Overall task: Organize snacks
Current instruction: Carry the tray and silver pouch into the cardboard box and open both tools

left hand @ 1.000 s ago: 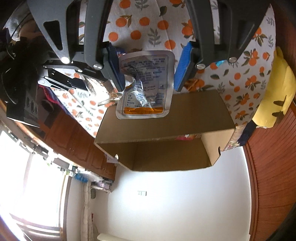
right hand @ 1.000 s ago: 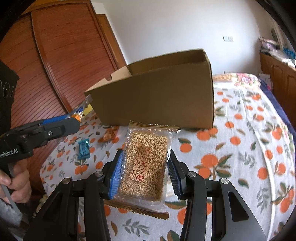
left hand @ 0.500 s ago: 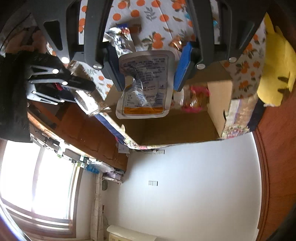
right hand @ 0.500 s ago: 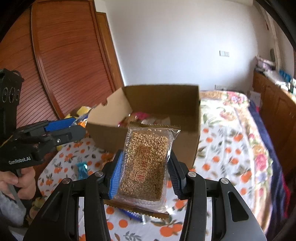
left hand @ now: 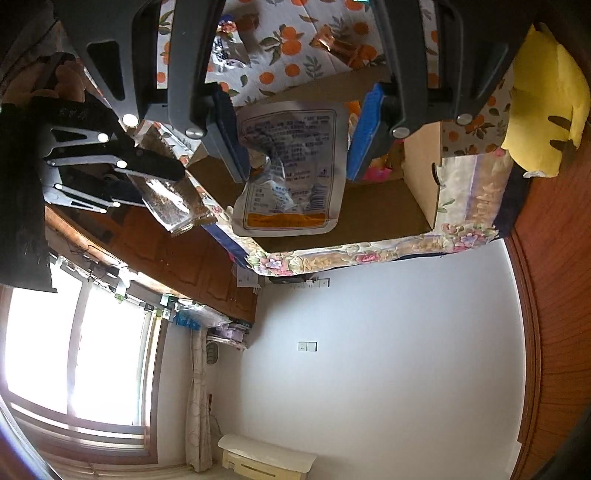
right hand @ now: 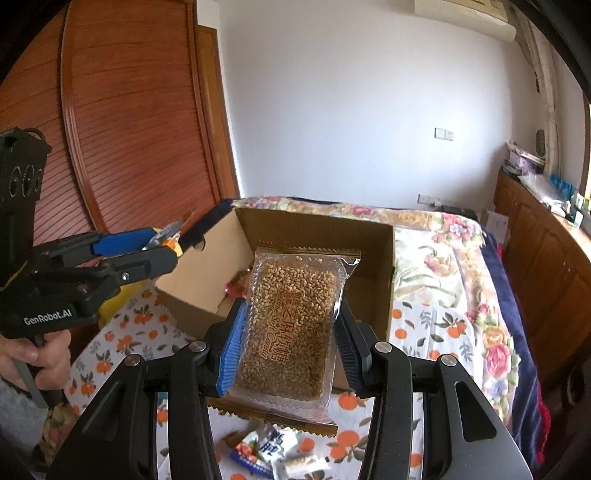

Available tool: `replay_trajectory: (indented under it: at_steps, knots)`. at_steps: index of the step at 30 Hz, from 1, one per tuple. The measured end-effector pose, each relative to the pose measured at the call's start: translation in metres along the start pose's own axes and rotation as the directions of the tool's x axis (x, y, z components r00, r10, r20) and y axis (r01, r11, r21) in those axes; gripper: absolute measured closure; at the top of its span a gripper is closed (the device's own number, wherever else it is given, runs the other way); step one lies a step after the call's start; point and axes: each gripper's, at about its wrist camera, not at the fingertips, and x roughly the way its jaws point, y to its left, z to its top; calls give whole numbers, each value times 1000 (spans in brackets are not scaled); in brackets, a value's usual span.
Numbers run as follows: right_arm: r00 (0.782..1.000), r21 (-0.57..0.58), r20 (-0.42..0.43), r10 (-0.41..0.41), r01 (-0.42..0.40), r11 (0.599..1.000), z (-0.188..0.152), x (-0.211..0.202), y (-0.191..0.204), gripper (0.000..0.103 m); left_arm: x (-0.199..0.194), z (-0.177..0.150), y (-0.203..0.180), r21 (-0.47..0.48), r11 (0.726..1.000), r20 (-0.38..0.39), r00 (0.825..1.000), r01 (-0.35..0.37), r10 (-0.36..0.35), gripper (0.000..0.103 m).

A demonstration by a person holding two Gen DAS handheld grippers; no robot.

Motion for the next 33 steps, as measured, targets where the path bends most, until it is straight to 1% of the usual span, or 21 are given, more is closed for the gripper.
replay_trajectory:
  at_steps: [7, 14, 24, 29, 33]
  knots:
    - [1000, -14, 7, -18, 19, 1000, 12, 15, -3, 57, 17, 2, 11, -4, 1000, -1, 1000, 9, -9, 48]
    - [1000, -14, 0, -12, 12, 1000, 17, 39, -6, 57, 40, 2, 19, -2, 1000, -7, 1000, 16, -16, 48]
    - [997, -7, -72, 0, 0, 1000, 6, 89, -12, 57, 88, -15, 38, -32, 999, -86, 996, 9, -11, 48]
    - [996, 4, -93, 8, -8, 1000, -2, 104, -15, 57, 94, -19, 37, -28, 1000, -89, 996, -13, 10, 48]
    - [996, 15, -94, 8, -6, 1000, -2, 109, -19, 57, 101, -20, 37, -23, 999, -100, 995, -29, 26, 48]
